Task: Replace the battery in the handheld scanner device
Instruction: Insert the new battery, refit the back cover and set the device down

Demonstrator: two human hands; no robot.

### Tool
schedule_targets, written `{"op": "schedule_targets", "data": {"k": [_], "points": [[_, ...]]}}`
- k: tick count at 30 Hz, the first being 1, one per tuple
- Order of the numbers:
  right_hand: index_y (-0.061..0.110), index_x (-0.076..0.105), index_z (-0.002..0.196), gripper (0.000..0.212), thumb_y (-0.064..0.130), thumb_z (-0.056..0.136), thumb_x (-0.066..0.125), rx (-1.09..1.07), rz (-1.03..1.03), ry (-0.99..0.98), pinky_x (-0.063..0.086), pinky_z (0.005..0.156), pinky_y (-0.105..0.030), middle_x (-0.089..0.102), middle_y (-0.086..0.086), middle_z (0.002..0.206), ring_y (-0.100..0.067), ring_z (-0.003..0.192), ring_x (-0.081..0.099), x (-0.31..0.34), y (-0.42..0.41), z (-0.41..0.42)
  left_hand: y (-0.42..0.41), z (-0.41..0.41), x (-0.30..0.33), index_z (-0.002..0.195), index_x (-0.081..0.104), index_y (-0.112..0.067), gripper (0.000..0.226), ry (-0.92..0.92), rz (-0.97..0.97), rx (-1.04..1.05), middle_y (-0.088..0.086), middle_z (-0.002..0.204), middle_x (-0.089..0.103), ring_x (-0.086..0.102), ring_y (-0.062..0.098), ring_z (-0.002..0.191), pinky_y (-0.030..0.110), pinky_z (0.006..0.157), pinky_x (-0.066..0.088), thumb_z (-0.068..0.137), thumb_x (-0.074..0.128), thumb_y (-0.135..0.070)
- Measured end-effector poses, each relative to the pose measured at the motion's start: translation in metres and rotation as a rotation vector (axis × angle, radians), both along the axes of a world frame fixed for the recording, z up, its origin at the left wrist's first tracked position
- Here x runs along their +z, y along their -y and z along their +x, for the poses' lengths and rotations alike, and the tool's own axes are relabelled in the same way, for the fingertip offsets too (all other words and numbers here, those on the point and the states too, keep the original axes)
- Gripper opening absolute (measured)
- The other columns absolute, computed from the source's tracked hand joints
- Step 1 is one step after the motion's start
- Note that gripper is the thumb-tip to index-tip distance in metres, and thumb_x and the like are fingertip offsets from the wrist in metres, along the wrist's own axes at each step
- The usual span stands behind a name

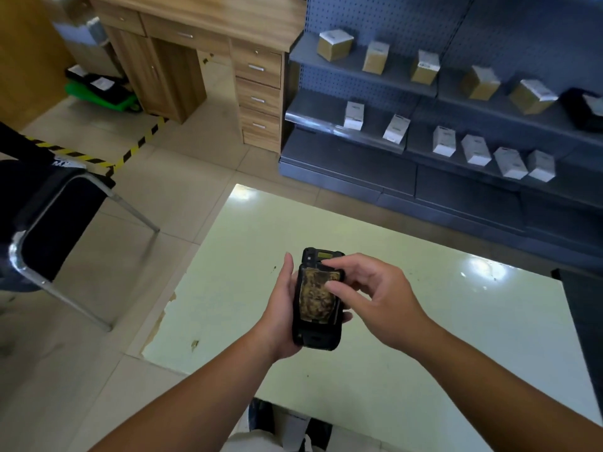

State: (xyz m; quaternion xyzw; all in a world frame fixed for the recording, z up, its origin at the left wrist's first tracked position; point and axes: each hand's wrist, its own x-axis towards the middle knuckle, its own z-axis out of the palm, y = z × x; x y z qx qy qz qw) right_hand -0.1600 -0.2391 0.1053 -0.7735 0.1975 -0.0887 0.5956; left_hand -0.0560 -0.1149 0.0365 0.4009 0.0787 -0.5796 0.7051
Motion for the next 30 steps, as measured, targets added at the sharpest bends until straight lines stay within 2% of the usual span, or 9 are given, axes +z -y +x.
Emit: {"op": "schedule_targets", "data": {"k": [2,6,10,12,16,20,21,27,30], "points": [[0.022,0.074,0.111,0.025,0.005,0.093,0.072,0.024,-0.007,0.007,0.062,0.062,-0.032,0.076,-0.003,0.088,-0.024,0.08,0.069,0.002,0.003,-0.002,0.0,-0.002,0.002,0.137,0.061,-0.016,0.081,0.007,0.005,0.016,0.02,0.136,0.066,0.065,0.039,0.123,0.057,0.101,0.052,0.092,0.034,-0.077],[0.022,0.073,0.112,0.026,0.004,0.093,0.072,0.057,0.005,0.004,0.062,0.066,-0.033,0.077,-0.006,0.093,-0.028,0.085,0.071,0.001,0.004,-0.007,-0.003,-0.006,0.008,0.134,0.064,-0.017,0.077,0.007,0.016,0.046,0.02,0.131,0.07,0.068,0.039,0.118,0.053,0.096,0.056,0.094,0.034,-0.075],[0.021,0.072,0.114,0.026,0.005,0.093,0.072,0.083,-0.015,-0.007,0.061,0.069,-0.03,0.077,-0.003,0.094,-0.026,0.086,0.071,-0.003,0.004,-0.011,-0.006,-0.007,0.008,0.13,0.068,-0.02,0.074,0.028,0.039,0.042,0.019,0.123,0.074,0.072,0.038,0.106,0.044,0.08,0.061,0.094,0.032,-0.074],[0.021,0.071,0.115,0.026,0.007,0.094,0.072,0.104,-0.037,-0.014,0.061,0.069,-0.03,0.076,-0.002,0.094,-0.024,0.084,0.071,-0.005,0.004,-0.013,-0.006,-0.008,0.008,0.126,0.07,-0.021,0.073,0.047,0.046,0.022,0.017,0.117,0.076,0.074,0.036,0.099,0.042,0.077,0.061,0.094,0.032,-0.074],[0.024,0.07,0.117,0.026,0.012,0.094,0.072,0.122,-0.091,-0.028,0.063,0.072,-0.033,0.075,0.0,0.094,-0.021,0.081,0.069,-0.009,0.006,-0.017,-0.005,-0.009,0.006,0.122,0.074,-0.025,0.071,0.085,0.069,-0.03,0.013,0.119,0.076,0.072,0.03,0.099,0.044,0.091,0.054,0.094,0.032,-0.075],[0.022,0.071,0.117,0.027,0.009,0.094,0.071,0.105,-0.08,-0.014,0.059,0.071,-0.024,0.075,-0.001,0.097,-0.021,0.086,0.07,-0.007,0.01,-0.017,-0.001,-0.011,0.005,0.131,0.068,-0.026,0.069,0.106,0.07,-0.059,0.012,0.133,0.07,0.066,0.034,0.117,0.05,0.11,0.047,0.092,0.038,-0.075],[0.022,0.071,0.118,0.027,0.009,0.094,0.071,0.11,-0.093,-0.011,0.058,0.071,-0.022,0.075,-0.002,0.098,-0.02,0.087,0.069,-0.006,0.011,-0.017,0.0,-0.011,0.005,0.131,0.068,-0.025,0.067,0.107,0.063,-0.049,0.013,0.134,0.069,0.065,0.034,0.12,0.05,0.11,0.047,0.093,0.039,-0.073],[0.025,0.07,0.119,0.027,0.012,0.096,0.07,0.134,-0.144,0.009,0.055,0.075,-0.018,0.072,0.005,0.097,-0.018,0.09,0.067,-0.004,0.018,-0.022,0.009,-0.012,0.008,0.127,0.071,-0.024,0.069,0.08,0.066,-0.015,0.014,0.127,0.072,0.067,0.032,0.11,0.041,0.091,0.057,0.096,0.033,-0.072],[0.026,0.069,0.119,0.025,0.016,0.096,0.07,0.133,-0.153,-0.025,0.058,0.077,-0.024,0.073,0.005,0.096,-0.019,0.086,0.068,-0.008,0.024,-0.025,0.01,-0.012,0.013,0.111,0.079,-0.027,0.067,0.095,0.032,-0.02,0.011,0.114,0.078,0.074,0.03,0.099,0.043,0.087,0.056,0.097,0.031,-0.071]]}}
